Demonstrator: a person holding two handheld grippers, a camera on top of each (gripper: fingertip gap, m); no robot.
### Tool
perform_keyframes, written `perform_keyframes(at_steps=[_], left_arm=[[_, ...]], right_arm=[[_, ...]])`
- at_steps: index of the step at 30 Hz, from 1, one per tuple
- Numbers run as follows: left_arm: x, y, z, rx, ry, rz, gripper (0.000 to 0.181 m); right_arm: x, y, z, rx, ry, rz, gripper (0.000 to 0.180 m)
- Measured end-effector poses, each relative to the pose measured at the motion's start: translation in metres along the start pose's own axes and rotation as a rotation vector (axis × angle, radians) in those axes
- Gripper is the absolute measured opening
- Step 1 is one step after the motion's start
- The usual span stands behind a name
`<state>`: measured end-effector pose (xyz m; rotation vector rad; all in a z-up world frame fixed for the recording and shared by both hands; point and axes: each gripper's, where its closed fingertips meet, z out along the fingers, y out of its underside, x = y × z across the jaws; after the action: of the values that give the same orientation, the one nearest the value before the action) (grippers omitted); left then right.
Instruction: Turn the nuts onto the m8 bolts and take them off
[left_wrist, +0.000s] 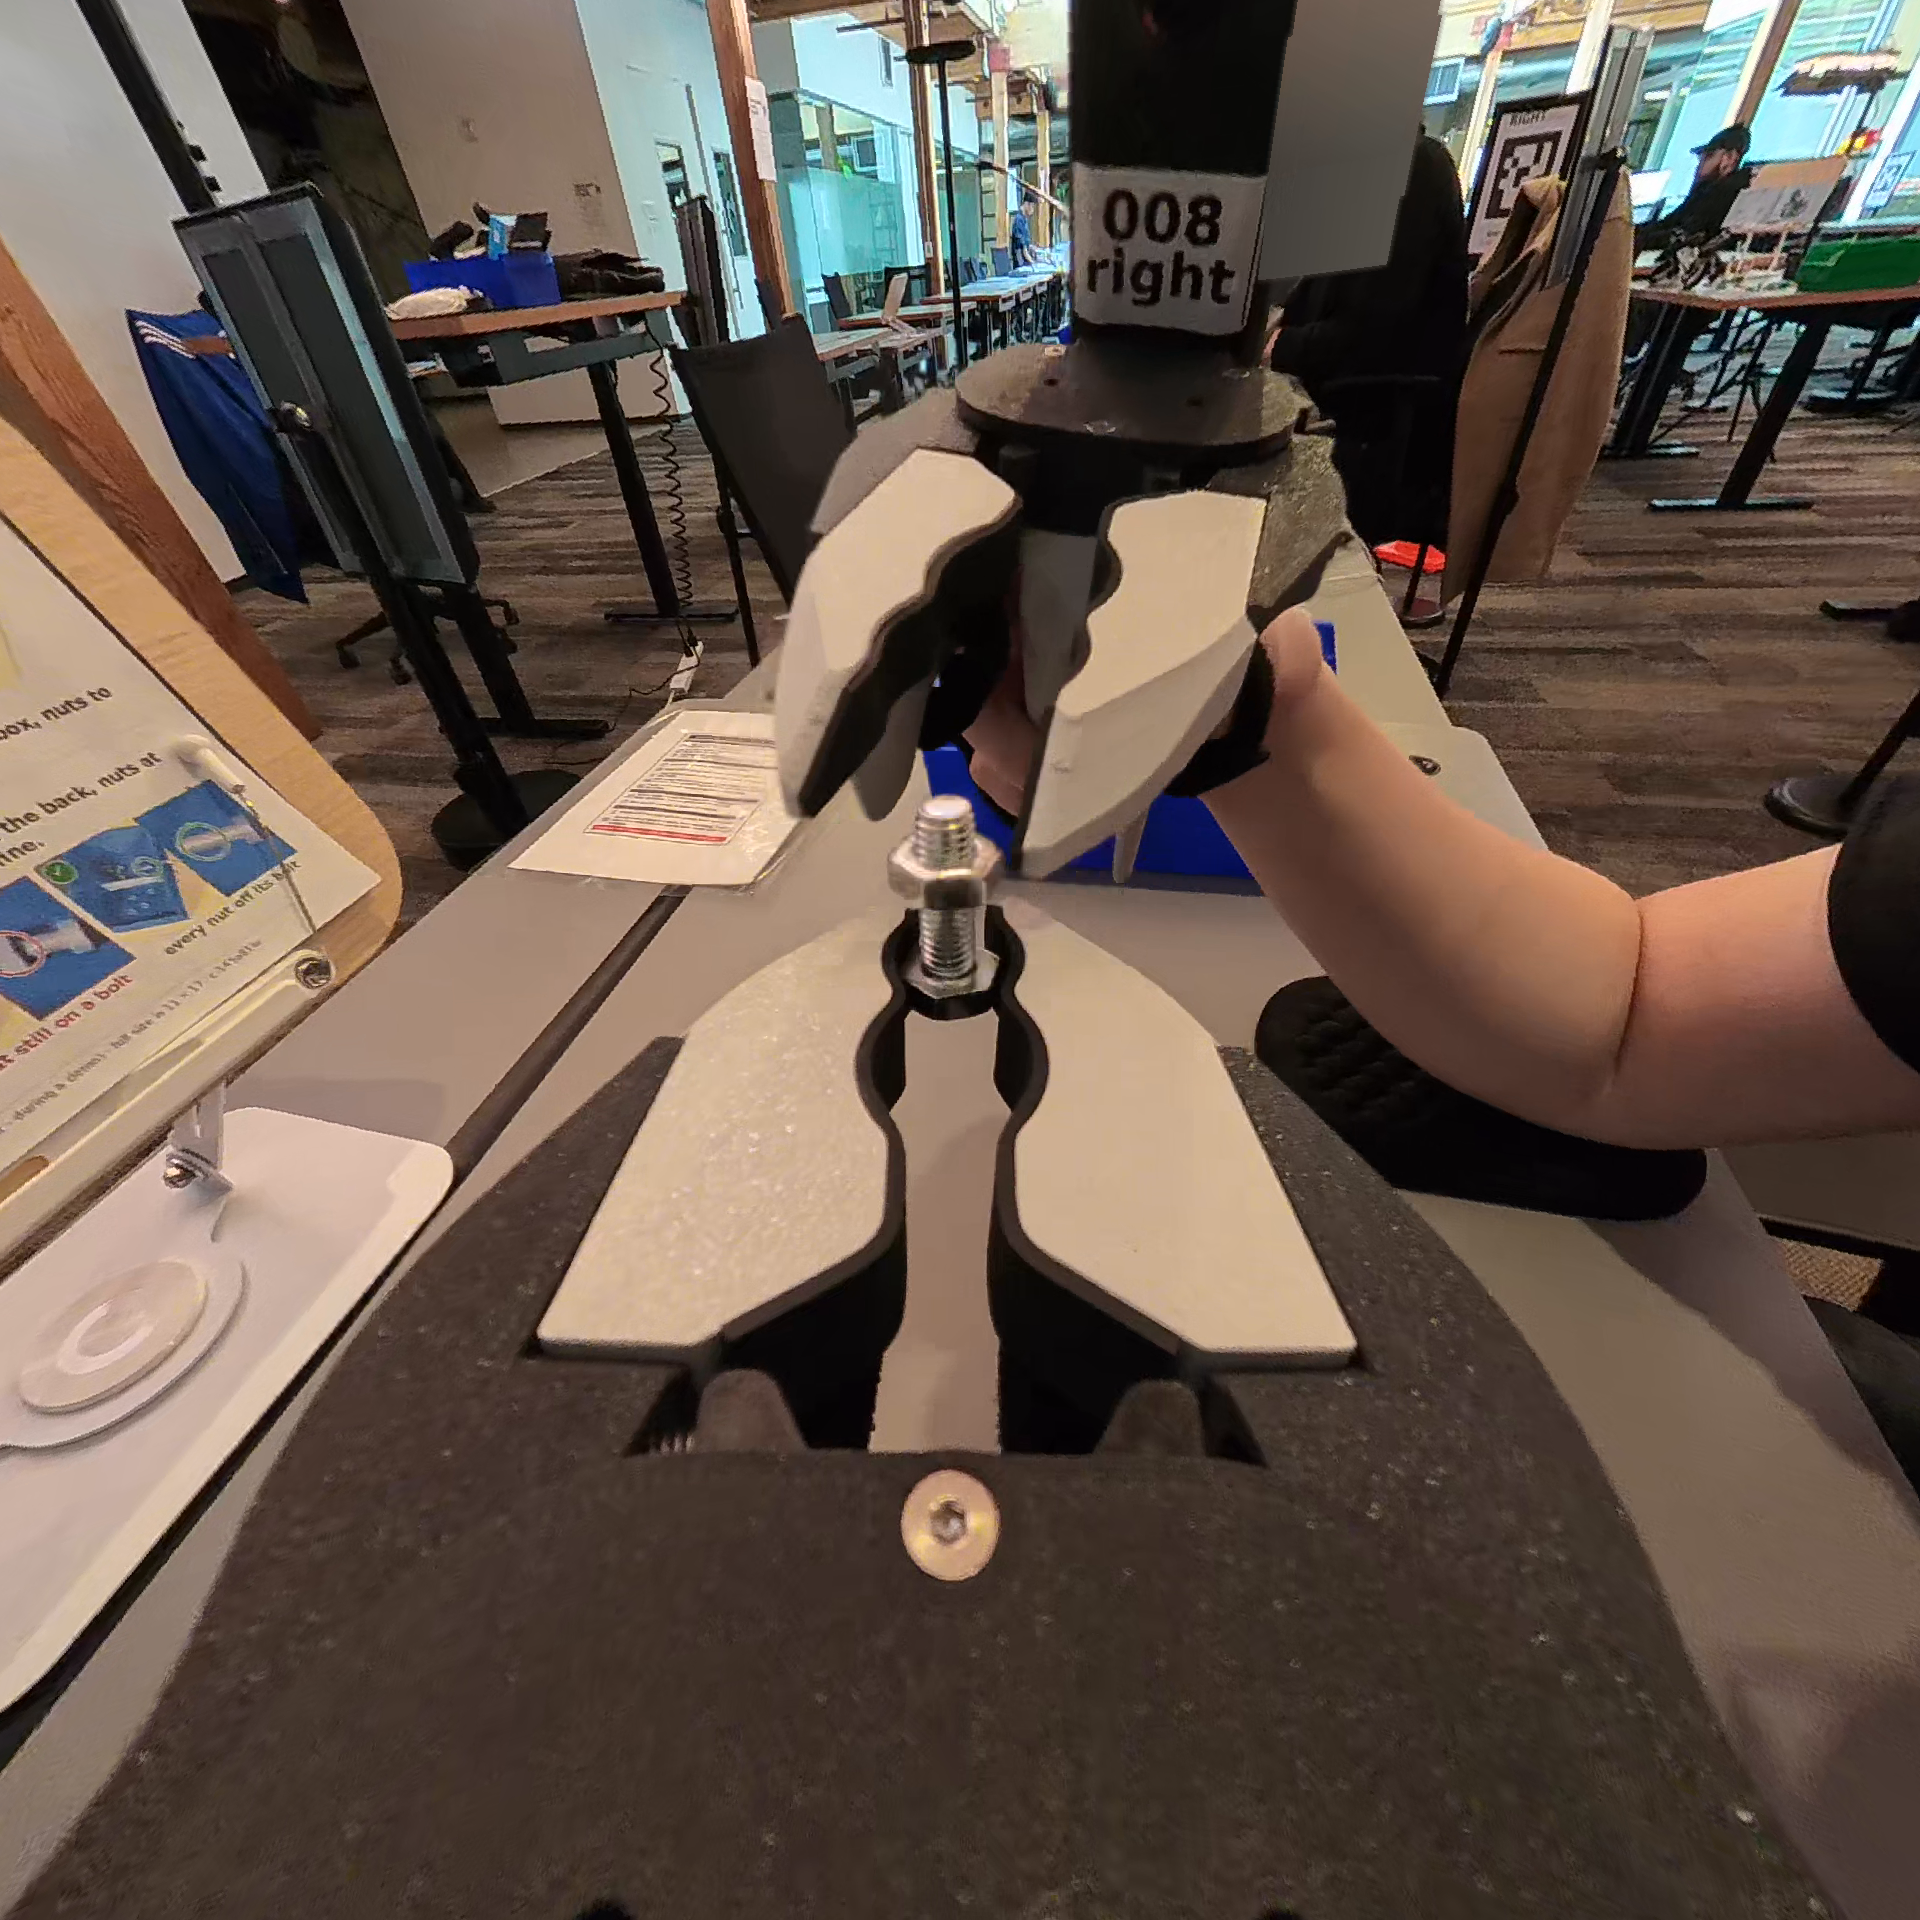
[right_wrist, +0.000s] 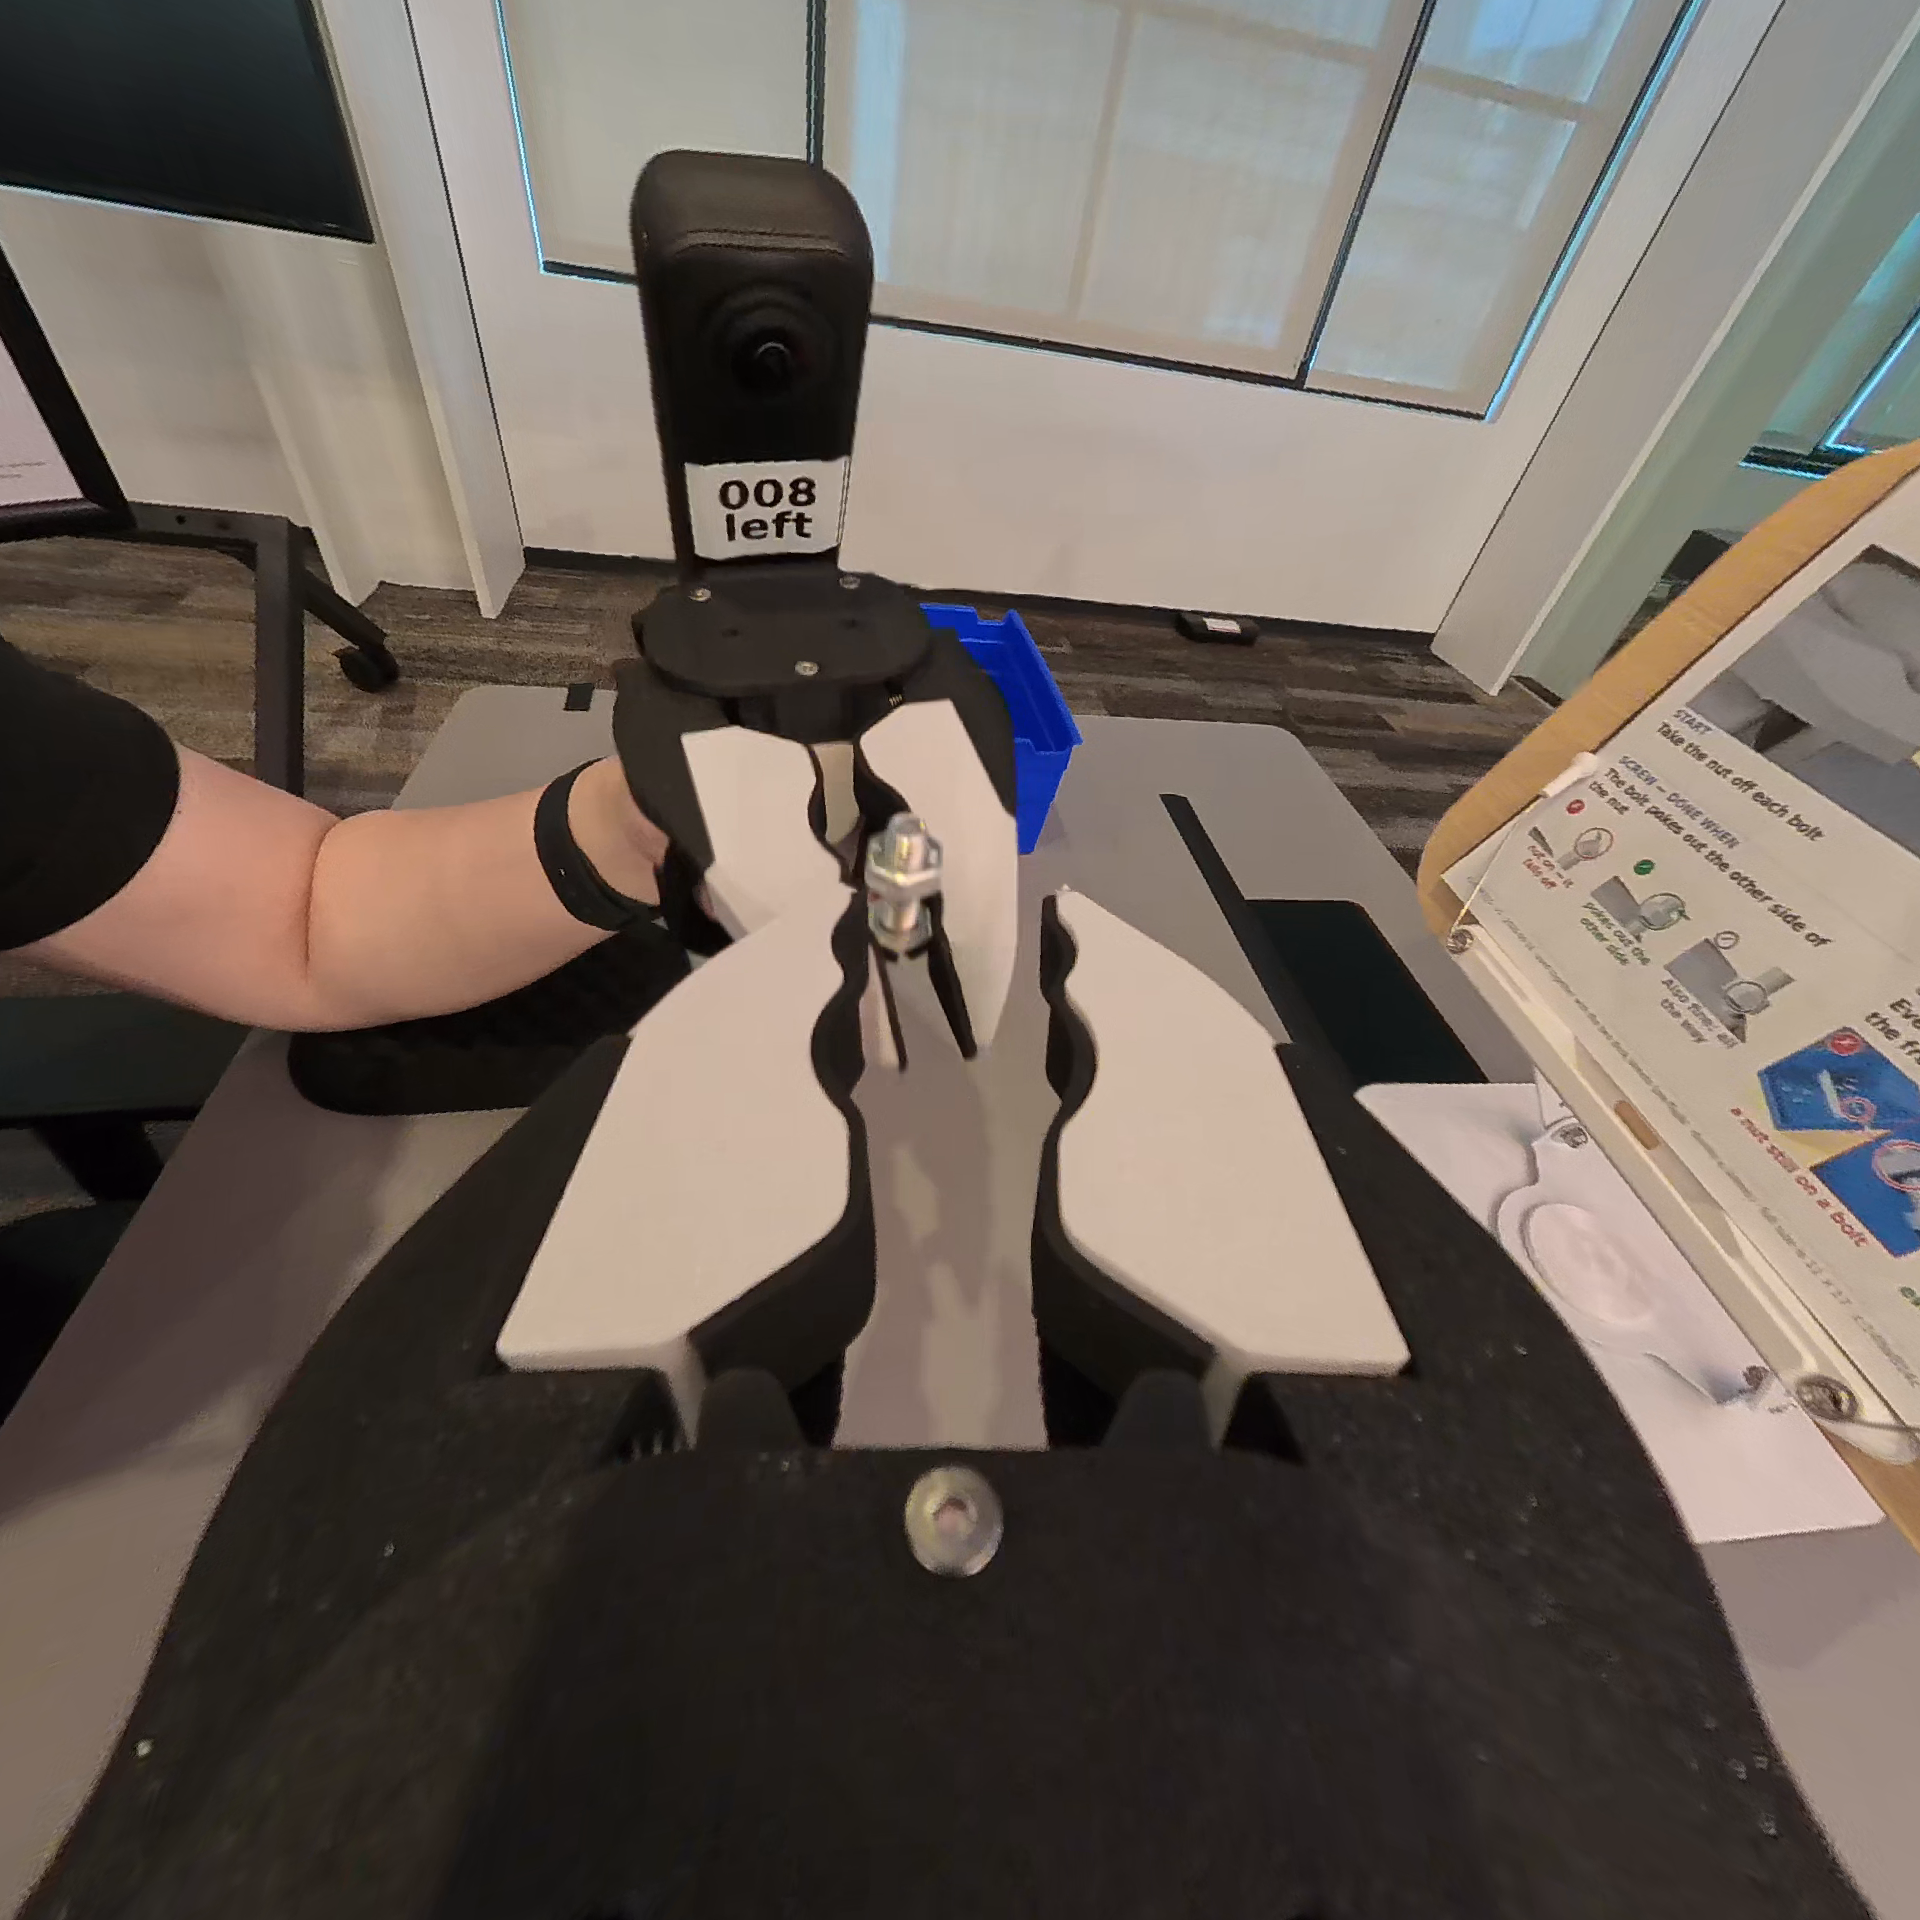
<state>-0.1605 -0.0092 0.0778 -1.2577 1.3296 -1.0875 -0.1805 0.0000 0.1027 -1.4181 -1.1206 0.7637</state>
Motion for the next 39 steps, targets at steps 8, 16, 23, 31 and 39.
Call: perform_keyframes(at_steps=[8, 16, 23, 31, 39], left_arm=[[0.000, -0.001, 0.000, -0.001, 0.002, -0.012, 0.012], [-0.002, -0.003, -0.004, 0.015, 0.007, -0.040, 0.012], [0.001, -0.002, 0.000, 0.004, 0.011, -0.033, 0.012], [-0.001, -0.003, -0.001, 0.018, 0.013, -0.053, 0.012], [-0.004, -0.006, -0.005, 0.031, 0.001, -0.066, 0.012]], right_arm=[[-0.006, -0.005, 0.012, 0.018, -0.011, 0.000, 0.030], [-0.002, -0.012, -0.004, 0.088, -0.041, 0.054, 0.023], [-0.001, -0.011, 0.008, 0.080, -0.021, 0.051, 0.028], [-0.008, -0.020, 0.002, 0.150, -0.103, 0.122, 0.022], [0.006, -0.011, 0.000, 0.105, -0.026, 0.117, 0.020]])
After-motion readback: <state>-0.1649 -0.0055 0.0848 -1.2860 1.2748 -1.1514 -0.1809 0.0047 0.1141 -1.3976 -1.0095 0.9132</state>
